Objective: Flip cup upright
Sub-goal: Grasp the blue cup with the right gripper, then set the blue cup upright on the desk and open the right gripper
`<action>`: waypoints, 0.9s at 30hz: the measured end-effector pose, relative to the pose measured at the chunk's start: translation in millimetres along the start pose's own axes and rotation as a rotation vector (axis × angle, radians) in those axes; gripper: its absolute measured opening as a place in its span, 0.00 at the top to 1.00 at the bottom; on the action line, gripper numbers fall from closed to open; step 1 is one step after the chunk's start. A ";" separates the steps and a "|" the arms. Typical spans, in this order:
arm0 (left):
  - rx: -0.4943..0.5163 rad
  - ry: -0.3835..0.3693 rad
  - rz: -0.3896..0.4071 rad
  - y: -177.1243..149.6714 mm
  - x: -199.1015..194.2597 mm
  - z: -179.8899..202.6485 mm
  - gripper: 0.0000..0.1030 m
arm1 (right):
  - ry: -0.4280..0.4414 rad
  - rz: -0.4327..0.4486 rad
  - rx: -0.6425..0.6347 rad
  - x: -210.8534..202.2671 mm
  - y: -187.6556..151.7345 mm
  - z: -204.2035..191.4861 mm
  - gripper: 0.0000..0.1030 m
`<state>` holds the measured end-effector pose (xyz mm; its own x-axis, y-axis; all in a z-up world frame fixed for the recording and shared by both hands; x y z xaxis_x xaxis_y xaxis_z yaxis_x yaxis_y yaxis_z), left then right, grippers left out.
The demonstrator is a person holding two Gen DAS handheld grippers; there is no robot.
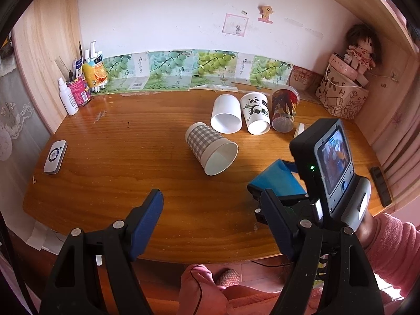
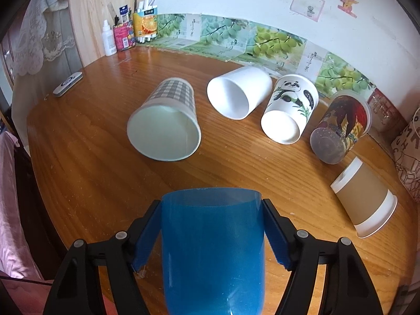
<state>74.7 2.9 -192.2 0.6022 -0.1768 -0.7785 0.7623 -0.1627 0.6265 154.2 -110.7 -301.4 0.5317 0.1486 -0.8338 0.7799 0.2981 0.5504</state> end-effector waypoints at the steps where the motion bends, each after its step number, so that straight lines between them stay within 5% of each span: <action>1: 0.002 -0.001 -0.003 0.2 0.5 0.7 0.23 | -0.002 0.006 0.004 -1.8 1.7 1.6 0.28; 17: 0.036 -0.011 -0.009 2.3 2.2 10.0 0.23 | -0.057 0.154 0.074 -47.7 19.4 30.3 0.28; 27: 0.038 -0.016 -0.013 -0.2 0.6 16.2 0.23 | -0.050 0.161 0.130 -63.9 -0.7 30.3 0.28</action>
<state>71.1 -12.9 -192.2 0.5878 -0.1899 -0.7864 0.7606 -0.2016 0.6171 129.7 -149.0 -247.2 0.6664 0.1362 -0.7331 0.7176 0.1500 0.6801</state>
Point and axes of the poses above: each gripper's, at about its wrist camera, not at the fingertips, and x roughly the way its jaws point, z to its right, y to its top, the point moved 6 cm from there along x, roughly the way its jaws point, and after that the axes turned 6 degrees about x, right-handed, at the moved point
